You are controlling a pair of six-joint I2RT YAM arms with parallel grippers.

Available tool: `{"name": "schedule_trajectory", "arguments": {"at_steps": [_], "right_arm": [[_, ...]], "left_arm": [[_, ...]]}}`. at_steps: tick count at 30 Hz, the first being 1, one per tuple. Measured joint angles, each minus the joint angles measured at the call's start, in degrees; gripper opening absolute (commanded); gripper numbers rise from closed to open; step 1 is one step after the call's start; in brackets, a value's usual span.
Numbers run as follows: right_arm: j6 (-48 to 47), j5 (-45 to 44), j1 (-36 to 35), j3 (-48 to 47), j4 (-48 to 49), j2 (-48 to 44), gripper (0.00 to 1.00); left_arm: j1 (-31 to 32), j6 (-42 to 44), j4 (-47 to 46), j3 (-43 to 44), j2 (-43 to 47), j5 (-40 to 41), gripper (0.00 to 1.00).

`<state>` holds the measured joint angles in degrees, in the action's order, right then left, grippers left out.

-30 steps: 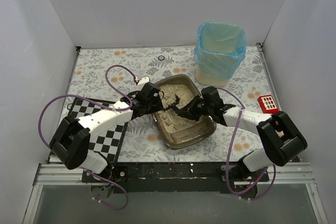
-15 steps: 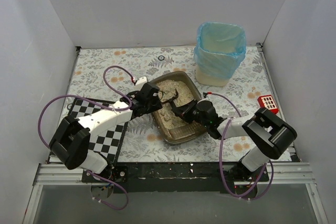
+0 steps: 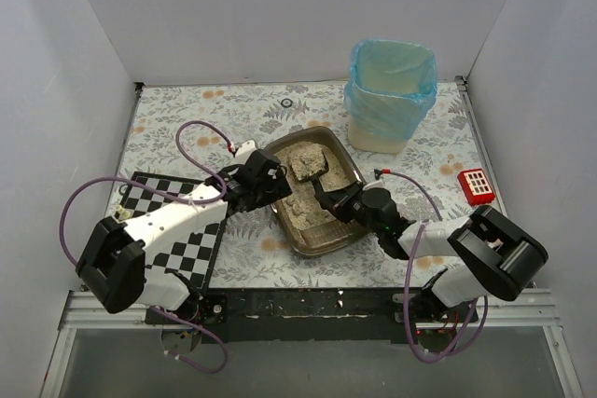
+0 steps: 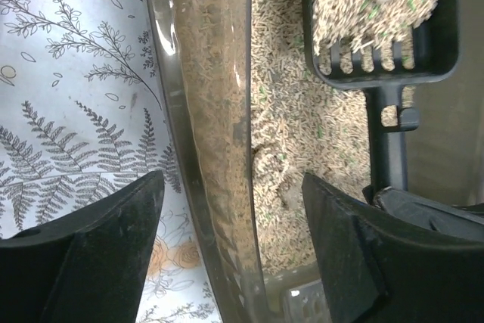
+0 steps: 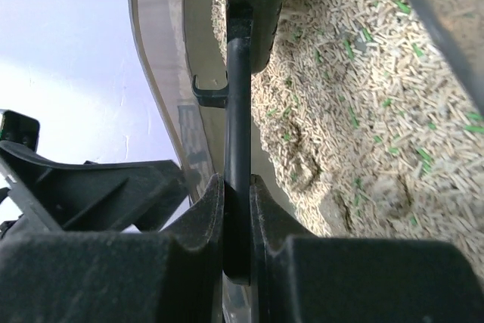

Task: Clean the litter box

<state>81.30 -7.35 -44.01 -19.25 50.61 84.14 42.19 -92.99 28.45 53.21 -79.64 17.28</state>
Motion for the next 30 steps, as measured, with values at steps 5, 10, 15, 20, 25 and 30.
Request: {"name": "schedule_trajectory", "arguments": {"at_steps": [5, 10, 15, 20, 25, 30], "right_arm": [[-0.92, 0.74, 0.00, 3.37, -1.51, -5.60, 0.01], [-2.01, 2.67, -0.37, 6.05, -2.32, -10.43, 0.01], [-2.38, 4.02, -1.01, 10.10, -2.49, -17.16, 0.01], [-3.04, 4.15, -1.33, 16.04, -0.44, -25.88, 0.01], [-3.50, 2.78, -1.77, 17.16, -0.83, -31.36, 0.01], [-2.69, 2.27, -1.99, 17.11, -3.28, -36.74, 0.01]], "left_arm": [[0.04, 0.61, -0.11, -1.33, 6.29, -1.55, 0.98], [0.04, 0.96, -2.29, -4.28, 13.70, -4.76, 0.98], [0.04, 0.50, -3.45, -6.23, 17.64, -6.62, 0.98], [0.15, -0.50, -3.72, -8.50, 21.09, -7.89, 0.98], [0.20, -1.40, -4.50, -8.74, 21.75, -8.92, 0.98], [0.20, -2.21, -5.64, -9.38, 21.75, -9.60, 0.98]]}}
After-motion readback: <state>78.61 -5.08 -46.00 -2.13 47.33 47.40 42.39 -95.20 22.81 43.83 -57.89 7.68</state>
